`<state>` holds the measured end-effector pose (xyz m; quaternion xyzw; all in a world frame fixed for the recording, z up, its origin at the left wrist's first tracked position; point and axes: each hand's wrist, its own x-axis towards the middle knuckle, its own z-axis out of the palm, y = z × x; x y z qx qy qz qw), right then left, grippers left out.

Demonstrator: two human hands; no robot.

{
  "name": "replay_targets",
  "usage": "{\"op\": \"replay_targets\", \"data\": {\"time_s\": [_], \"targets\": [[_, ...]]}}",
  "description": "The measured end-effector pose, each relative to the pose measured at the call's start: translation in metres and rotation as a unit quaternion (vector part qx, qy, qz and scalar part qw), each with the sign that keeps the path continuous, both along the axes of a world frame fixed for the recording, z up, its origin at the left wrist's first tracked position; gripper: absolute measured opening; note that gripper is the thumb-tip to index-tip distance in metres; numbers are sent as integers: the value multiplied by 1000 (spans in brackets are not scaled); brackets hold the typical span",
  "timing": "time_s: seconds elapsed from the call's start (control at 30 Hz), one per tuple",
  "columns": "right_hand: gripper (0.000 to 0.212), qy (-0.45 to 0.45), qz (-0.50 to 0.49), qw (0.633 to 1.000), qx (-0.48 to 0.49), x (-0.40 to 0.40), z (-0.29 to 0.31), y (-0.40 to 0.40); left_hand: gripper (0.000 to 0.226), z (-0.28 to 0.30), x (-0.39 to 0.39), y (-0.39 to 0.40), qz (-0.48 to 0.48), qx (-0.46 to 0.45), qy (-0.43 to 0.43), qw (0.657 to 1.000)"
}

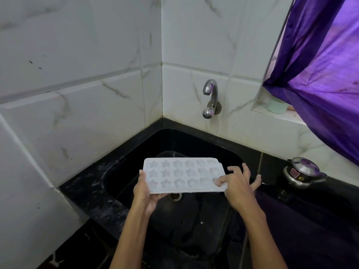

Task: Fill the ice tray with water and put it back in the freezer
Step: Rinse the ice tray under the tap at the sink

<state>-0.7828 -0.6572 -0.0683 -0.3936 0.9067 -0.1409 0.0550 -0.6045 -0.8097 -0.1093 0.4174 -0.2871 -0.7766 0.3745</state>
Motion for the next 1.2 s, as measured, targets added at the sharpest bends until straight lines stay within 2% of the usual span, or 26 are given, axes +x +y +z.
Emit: {"op": "replay_targets", "data": {"time_s": [0.17,0.33,0.5,0.63,0.77,0.9,1.07,1.2], "targets": [[71,25,-4,1000,2,2,0,-3,46,-1,0,-1,5,5,1,1000],[62,21,-4,1000,2,3,-2,-3,45,2,1,-2,7,6,1,1000],[72,29,-9,999,10,7,-1,-6,45,1,1,-1,8,4,8,1000],[60,18,0,1000,2,5,1,-4,44,1,0,-1,10,5,3,1000],[70,27,-1,1000,2,5,3,-4,43,0,0,-1,15,10,7,1000],[60,15,10,1000,10,7,3,-4,43,-1,-1,-2,11,2,7,1000],[58,26,8,998,-55,5,5,-3,44,-2,-1,-1,4,-1,1,1000],[60,29,49,994,-89,10,3,-7,45,-1,-2,-1,4,2,-5,1000]]}}
